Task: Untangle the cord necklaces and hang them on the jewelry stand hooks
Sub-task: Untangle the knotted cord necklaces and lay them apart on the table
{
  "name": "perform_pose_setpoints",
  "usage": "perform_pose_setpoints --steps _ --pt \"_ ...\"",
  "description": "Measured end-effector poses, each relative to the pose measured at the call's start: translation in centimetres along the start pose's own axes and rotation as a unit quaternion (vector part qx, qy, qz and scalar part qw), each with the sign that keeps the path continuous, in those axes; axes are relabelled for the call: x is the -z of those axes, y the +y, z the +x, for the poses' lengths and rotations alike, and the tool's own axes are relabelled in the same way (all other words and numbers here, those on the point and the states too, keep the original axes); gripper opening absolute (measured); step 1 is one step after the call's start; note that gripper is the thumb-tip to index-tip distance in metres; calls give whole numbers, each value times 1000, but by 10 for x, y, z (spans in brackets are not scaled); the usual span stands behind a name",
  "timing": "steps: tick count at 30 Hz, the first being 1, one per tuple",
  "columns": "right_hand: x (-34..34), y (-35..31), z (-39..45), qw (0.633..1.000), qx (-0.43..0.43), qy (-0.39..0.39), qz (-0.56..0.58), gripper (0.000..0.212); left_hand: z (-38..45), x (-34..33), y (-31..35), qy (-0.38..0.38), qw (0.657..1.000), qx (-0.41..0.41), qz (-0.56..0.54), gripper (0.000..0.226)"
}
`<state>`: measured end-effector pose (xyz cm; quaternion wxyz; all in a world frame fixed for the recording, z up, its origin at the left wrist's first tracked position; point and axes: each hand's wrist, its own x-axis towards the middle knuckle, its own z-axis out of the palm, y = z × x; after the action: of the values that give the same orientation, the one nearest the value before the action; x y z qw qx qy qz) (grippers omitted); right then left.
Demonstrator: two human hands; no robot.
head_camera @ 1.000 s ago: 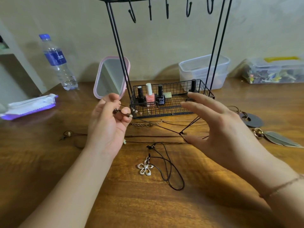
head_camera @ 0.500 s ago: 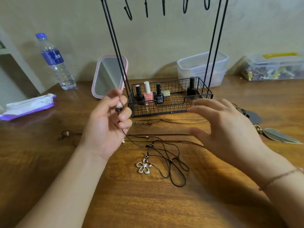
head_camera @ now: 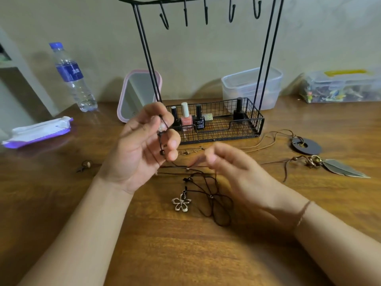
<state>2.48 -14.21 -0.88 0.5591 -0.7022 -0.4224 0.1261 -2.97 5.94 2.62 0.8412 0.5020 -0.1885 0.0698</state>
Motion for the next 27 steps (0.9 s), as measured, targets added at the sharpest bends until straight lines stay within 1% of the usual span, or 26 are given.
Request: perform_pose_setpoints --steps 2,3,4,5,6,7,8,9,10,11,12,13,15,16,17,18,19,20,21,22,23,24,26,27 --pt "13 -2 -1 983 -9 59 176 26 0 7 7 54 996 6 69 21" --pt "22 -3 -3 971 -13 75 226 29 -1 12 11 92 987 13 130 23" --pt "32 -4 -7 967 -16 81 239 31 -3 17 16 132 968 28 212 25" --pt "41 -5 -10 972 -19 84 218 31 -4 22 20 169 937 51 301 25" --pt "51 -6 -12 981 -18 89 172 26 -5 27 23 199 905 76 367 25" --pt "60 -9 -15 988 -11 102 115 21 -5 31 27 226 884 93 399 24" --pt "68 -12 -16 991 -4 122 62 16 -5 34 31 253 874 101 401 24" --pt "77 -14 -17 989 2 145 25 15 -7 38 36 273 878 103 381 23" --pt "87 -16 -19 985 0 170 7 14 -8 41 43 277 889 106 350 21" --pt "97 -16 -20 983 -4 181 -1 14 -11 45 50 263 903 113 321 19" --pt "104 -17 -22 984 -6 176 -3 18 -15 49 57 242 913 128 302 17" --pt "112 -17 -23 988 -3 156 -8 26 -20 52 62 220 916 149 300 16" --pt "121 -20 -29 992 0 123 -37 44 -27 54 66 192 901 192 338 15" --pt "123 -21 -32 990 0 116 -74 45 -30 54 66 191 887 208 366 15" --pt "124 -23 -36 984 0 104 -144 40 -31 53 64 196 870 221 395 14" --pt "124 -25 -40 968 -8 97 -231 31 -33 52 60 203 849 234 428 13" --pt "123 -26 -45 944 -4 82 -320 20 -34 51 56 205 827 247 461 12" --pt "123 -24 -51 922 -1 57 -382 6 -36 51 52 201 809 257 489 11" --pt "121 -23 -59 906 2 31 -422 9 -38 49 48 188 800 263 506 11" --pt "120 -19 -66 902 15 16 -431 16 -40 48 43 168 798 266 513 14" --pt "120 -16 -72 902 25 8 -431 13 -42 47 40 147 801 269 515 17" --pt "120 -12 -78 902 35 3 -429 6 -44 46 37 126 801 276 515 21" --pt "118 -9 -87 900 43 23 -432 17 -47 43 34 93 795 300 519 23" --pt "118 -9 -92 900 44 39 -431 18 -48 42 32 90 791 306 522 21"
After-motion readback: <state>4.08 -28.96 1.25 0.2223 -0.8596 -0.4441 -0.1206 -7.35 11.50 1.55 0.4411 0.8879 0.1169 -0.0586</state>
